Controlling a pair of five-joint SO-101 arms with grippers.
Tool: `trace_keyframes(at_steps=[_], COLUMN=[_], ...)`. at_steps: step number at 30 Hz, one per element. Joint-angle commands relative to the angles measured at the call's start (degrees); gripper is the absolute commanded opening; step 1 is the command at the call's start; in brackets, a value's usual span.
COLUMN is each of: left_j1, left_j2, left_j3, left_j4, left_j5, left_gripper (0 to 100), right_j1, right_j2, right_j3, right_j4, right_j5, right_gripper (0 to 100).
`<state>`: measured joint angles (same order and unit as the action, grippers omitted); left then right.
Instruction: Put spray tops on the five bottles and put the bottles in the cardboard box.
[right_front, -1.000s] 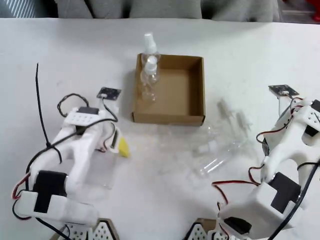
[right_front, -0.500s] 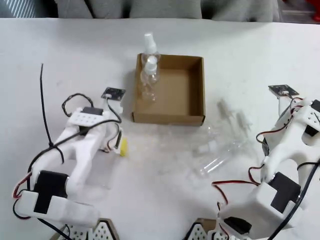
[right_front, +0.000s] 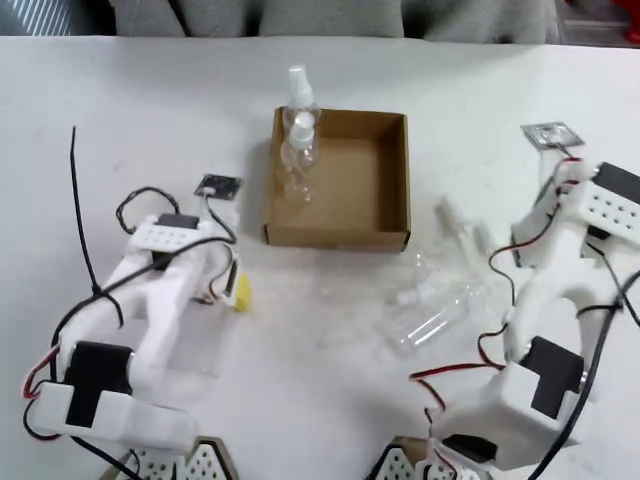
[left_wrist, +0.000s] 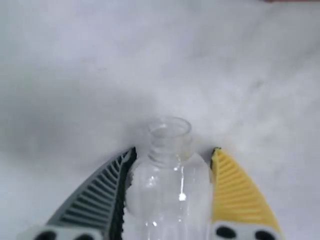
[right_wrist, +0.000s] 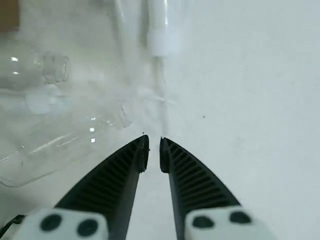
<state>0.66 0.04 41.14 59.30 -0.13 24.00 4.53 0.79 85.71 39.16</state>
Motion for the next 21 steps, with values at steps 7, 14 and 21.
trace_keyframes(at_steps=[7,14,21], left_j1=[-2.5,-2.5,-2.5], left_j2=[-0.5,-0.5,-0.5], left_j3=[-2.2,-2.1,-2.1], left_j4=[0.3,0.0,0.0], left_j5=[0.3,0.3,0.3], left_gripper=[4,4,4], right_j1=[-3.2,-4.7,-5.5], right_j2=[-0.4,-0.4,-0.3], right_j3=[2.1,12.7,18.1], right_j4=[-10.6,-25.6,-32.5], right_j5=[-0.8,-0.8,-0.4], right_gripper=[14.5,14.5,14.5])
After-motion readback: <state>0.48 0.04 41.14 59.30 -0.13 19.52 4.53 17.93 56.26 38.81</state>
